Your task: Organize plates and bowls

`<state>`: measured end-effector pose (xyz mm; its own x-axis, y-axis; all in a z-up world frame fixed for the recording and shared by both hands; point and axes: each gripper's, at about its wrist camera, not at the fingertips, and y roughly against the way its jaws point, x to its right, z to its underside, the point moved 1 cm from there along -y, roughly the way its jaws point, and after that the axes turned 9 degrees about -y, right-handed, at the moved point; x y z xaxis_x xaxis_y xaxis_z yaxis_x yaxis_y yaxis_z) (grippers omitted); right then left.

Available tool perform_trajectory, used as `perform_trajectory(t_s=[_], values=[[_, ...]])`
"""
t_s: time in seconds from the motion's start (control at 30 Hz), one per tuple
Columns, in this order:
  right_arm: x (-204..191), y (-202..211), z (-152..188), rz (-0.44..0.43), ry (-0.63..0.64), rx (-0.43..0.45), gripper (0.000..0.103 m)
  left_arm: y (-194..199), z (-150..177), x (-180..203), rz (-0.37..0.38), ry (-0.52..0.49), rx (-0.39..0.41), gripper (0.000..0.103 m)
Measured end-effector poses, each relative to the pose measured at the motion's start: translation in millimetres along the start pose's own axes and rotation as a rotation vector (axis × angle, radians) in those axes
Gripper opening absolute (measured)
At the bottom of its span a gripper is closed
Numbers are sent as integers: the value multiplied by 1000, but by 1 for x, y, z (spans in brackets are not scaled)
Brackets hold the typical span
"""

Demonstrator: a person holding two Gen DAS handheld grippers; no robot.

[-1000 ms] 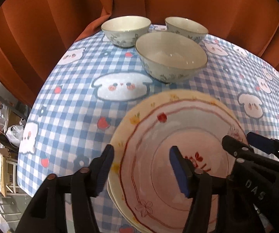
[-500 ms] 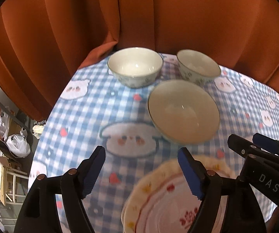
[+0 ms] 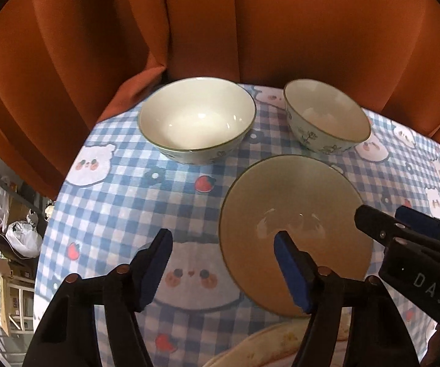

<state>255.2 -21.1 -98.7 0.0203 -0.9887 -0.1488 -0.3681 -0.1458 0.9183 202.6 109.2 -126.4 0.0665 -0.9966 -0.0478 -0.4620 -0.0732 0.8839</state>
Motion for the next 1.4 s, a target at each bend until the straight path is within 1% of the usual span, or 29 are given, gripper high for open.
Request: perform_trajectory(t_s=[0.03, 0.07, 0.1, 0.13, 0.17, 0.2, 0.23, 0.27, 0.3, 0.33, 0.37, 0.4, 0.43, 0.47, 0.6, 0.73, 0.87, 1.13, 1.3, 1.4], values=[[-1, -3, -2, -5, 2, -3, 62, -4, -1, 1, 1, -2, -6, 63], [-3, -7, -3, -6, 10, -6, 59, -8, -2, 3, 3, -2, -15, 57], [-5, -10, -4, -12, 18, -9, 50, -11, -3, 4, 5, -1, -22, 52], [-7, -14, -5, -19, 22, -18, 46, -14, -4, 5, 5, 2, -27, 50], [-8, -18, -6, -31, 23, -30, 45, -18, -5, 5, 1, 6, -32, 43], [-9, -21, -6, -40, 23, -35, 43, -20, -6, 6, -4, 7, -37, 38], [-10, -24, -7, -51, 24, -38, 36, -22, -7, 7, -8, 6, -42, 37], [-11, -26, -7, -58, 25, -41, 32, -24, -7, 8, -10, 5, -45, 32], [-11, -29, -8, -69, 28, -47, 26, -26, -8, 8, -10, 5, -47, 27], [-11, -32, -8, -80, 31, -54, 18, -27, -9, 9, -15, 5, -49, 26], [-13, -34, -8, -90, 35, -60, 15, -27, -9, 9, -24, 8, -47, 24], [-14, -35, -9, -91, 40, -61, 15, -27, -9, 8, -33, 13, -49, 19], [-14, -35, -8, -90, 46, -56, 15, -27, -10, 8, -42, 24, -57, 18], [-15, -36, -9, -91, 48, -59, 15, -27, -11, 7, -37, 36, -62, 18], [-15, -36, -8, -79, 49, -71, 15, -23, -11, 9, -47, 24, -60, 17], [-13, -28, -8, -73, 43, -61, 15, -12, -13, 12, -47, 15, -39, 17], [-10, -10, -9, -67, 47, -34, 15, 7, -14, 15, -44, 6, -10, 17], [-3, 40, -2, -49, 25, 47, 15, 56, -12, 32, -20, -30, 70, 17], [14, 74, 9, -28, 6, 94, 15, 80, -5, 47, -1, -53, 104, 17], [25, 89, 18, -20, -7, 108, 15, 92, 1, 59, 8, -71, 118, 17]])
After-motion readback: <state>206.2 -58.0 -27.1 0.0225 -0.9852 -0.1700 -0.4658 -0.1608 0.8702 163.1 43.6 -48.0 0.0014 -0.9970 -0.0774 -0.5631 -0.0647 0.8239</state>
